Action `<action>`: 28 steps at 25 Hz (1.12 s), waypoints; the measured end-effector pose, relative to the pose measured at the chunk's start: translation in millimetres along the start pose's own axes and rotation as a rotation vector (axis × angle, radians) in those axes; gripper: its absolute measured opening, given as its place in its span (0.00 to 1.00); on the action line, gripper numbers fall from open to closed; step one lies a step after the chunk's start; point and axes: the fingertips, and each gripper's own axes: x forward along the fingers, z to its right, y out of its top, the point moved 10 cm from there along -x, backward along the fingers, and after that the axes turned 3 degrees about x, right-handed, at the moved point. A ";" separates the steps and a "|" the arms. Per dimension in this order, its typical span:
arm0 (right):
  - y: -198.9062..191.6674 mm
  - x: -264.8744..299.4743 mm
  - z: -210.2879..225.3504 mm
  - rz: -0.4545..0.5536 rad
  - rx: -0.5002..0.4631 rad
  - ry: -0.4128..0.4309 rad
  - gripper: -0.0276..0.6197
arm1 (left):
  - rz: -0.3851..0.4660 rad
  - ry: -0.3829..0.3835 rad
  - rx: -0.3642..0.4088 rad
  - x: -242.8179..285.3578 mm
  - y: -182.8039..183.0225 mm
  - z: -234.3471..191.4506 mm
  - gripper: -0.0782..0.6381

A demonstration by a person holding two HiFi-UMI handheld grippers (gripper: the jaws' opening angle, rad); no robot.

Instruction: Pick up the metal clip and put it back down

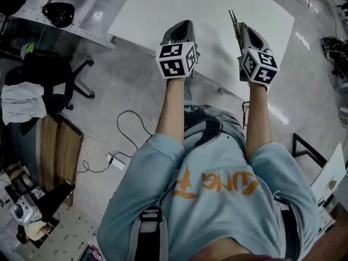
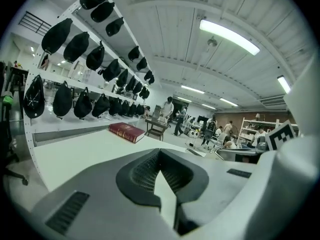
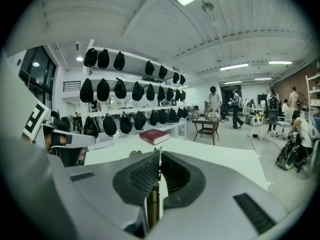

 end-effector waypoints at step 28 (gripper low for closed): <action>36.4 250.4 -145.1 -0.142 -0.214 0.201 0.09 | -0.034 0.164 -0.153 70.2 35.6 -223.2 0.14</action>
